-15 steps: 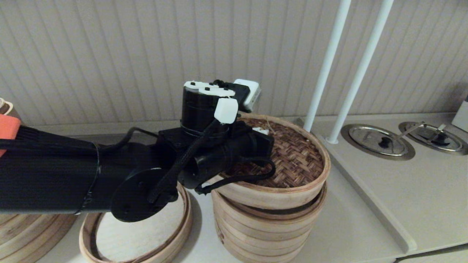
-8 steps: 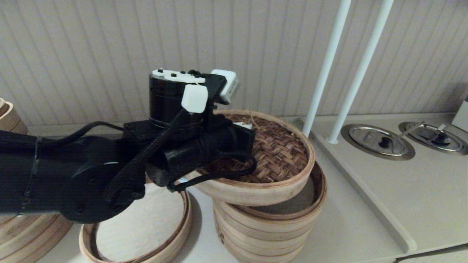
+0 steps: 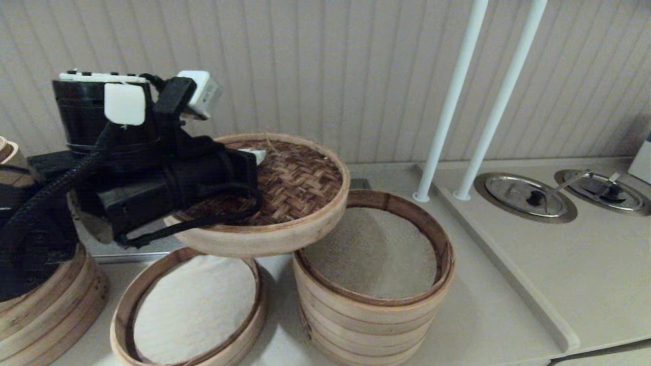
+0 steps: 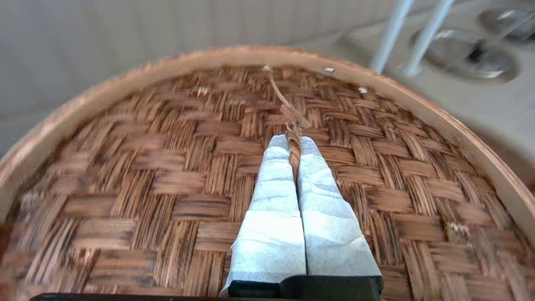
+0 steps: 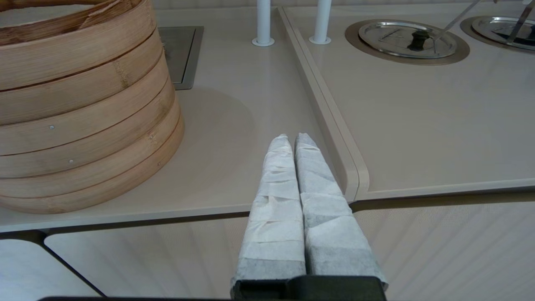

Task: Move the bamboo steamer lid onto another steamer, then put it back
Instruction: Put the steamer

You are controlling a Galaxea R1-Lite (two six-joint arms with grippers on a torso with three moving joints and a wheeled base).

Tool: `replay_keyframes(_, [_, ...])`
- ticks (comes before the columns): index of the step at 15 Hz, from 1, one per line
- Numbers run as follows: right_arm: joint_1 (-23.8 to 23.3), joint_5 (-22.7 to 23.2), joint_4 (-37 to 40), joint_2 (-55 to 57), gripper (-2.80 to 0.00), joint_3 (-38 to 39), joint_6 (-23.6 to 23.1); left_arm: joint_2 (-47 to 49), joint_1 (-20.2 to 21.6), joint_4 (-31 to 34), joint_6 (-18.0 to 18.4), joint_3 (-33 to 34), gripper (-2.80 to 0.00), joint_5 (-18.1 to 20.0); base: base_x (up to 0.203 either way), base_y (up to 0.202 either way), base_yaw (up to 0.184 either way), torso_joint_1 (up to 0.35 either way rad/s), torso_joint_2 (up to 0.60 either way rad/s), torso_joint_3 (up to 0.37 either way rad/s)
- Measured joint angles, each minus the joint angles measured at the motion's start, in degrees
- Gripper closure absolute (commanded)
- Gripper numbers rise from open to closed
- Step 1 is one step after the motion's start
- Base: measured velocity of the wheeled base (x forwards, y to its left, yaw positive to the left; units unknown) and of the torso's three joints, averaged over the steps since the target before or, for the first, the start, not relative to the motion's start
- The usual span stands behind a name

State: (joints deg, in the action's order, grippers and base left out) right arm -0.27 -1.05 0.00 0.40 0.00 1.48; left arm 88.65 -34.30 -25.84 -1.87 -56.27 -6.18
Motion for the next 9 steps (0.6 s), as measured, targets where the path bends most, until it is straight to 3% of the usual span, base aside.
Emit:
replay_keyframes(3, [0.0, 0.0, 0.0, 0.0, 0.0, 0.0, 0.0, -3.3, 4.8, -0.6, 0.1, 6.7, 0.0, 3.3, 0.0, 0.0, 0.0, 0.0, 0.0, 0.0])
replay_keyframes(9, [0.0, 0.0, 0.0, 0.0, 0.0, 0.0, 0.0, -6.5, 12.4, -7.9, 0.0, 19.7, 0.0, 4.2, 0.0, 0.0, 0.0, 0.0, 0.0, 0.0])
